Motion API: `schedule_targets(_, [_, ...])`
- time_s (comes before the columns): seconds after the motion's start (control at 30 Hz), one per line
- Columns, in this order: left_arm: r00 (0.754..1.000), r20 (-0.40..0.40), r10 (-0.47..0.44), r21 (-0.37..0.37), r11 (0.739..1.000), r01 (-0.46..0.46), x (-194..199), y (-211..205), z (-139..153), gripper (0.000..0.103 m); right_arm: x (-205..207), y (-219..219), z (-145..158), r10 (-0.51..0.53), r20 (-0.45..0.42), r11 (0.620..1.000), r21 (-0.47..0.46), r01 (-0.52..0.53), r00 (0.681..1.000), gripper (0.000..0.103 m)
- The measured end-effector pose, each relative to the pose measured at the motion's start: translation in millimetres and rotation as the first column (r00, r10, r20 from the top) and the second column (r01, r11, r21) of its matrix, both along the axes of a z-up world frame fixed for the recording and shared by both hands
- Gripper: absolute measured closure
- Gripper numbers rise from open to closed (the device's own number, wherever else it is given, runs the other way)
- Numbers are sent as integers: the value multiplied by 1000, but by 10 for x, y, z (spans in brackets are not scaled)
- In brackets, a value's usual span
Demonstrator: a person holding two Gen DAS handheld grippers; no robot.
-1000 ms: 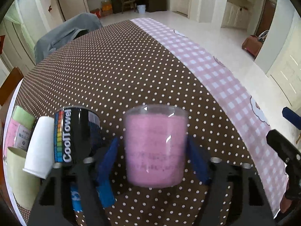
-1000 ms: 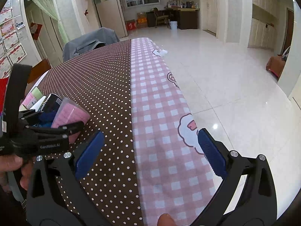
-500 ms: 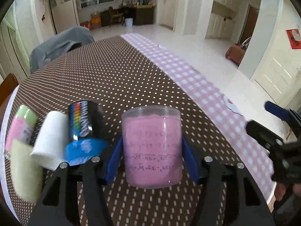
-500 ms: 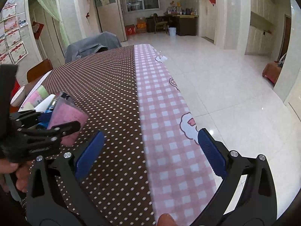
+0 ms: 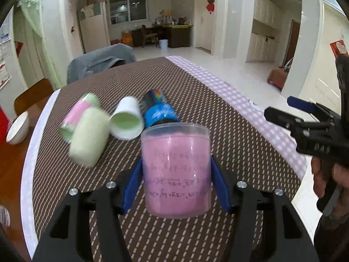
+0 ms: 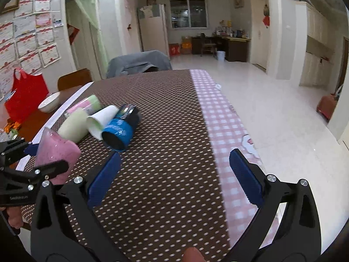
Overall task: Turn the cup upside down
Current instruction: 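Lift the pink cup with the left tool away from the other cups, then lower the pink cup upright onto the runner and open the left tool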
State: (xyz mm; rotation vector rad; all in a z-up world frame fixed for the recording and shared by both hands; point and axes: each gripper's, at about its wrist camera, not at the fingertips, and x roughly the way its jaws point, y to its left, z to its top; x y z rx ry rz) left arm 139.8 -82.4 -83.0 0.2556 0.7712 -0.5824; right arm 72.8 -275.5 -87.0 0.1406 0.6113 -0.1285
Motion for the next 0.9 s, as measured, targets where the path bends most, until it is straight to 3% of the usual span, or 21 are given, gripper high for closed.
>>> schedule_targets(0.23, [998, -57, 33, -6, 999, -34, -114, 225, -280, 43, 47, 284, -104, 68, -30, 998, 5, -67, 997, 6])
schedule_targets(0.67, [991, -133, -5, 24, 1000, 8, -51, 82, -707, 40, 31, 346, -201, 86, -60, 996, 6, -86, 994, 6])
schedule_targets(0.77, [992, -124, 7, 37, 999, -2, -77, 98, -733, 23, 35, 344, -200, 91, -59, 996, 15, -91, 994, 6])
schedule_targets(0.9, [998, -58, 32, 20, 999, -31, -186, 186, -628, 17, 37, 357, -189, 113, -53, 993, 34, -111, 992, 6])
